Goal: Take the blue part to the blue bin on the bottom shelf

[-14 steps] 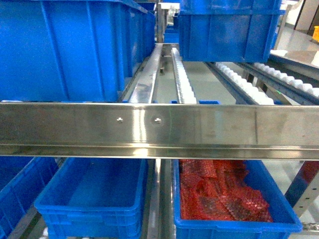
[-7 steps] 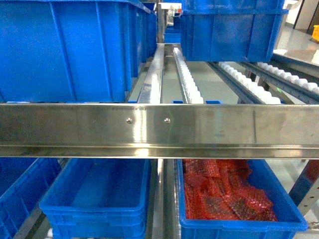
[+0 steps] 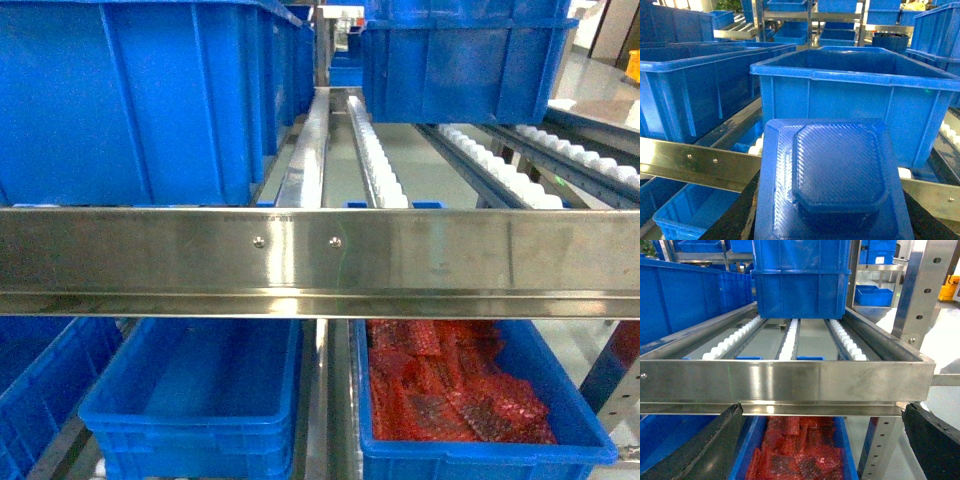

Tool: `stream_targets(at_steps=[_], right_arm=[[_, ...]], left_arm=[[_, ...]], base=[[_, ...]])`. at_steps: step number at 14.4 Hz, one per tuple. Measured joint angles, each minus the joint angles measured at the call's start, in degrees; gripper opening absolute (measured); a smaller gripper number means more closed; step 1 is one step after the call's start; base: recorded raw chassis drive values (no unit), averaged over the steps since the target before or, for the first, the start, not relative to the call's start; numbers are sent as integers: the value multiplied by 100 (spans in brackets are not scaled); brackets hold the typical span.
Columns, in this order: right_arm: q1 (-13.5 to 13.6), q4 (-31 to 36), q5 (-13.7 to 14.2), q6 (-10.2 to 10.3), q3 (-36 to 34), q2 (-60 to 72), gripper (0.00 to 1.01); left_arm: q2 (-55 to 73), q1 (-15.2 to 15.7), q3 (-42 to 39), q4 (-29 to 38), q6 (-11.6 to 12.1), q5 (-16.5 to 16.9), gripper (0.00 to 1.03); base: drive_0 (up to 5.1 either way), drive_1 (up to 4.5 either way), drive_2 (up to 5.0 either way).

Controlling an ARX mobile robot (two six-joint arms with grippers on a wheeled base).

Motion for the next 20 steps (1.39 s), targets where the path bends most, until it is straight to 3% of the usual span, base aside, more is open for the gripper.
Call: stream_targets(at_steps=[20], right_arm=[[0, -2, 17, 4, 0, 0, 98]], left_arm=[[4, 0, 7, -4, -39, 0, 43]], base=[[0, 0, 0]])
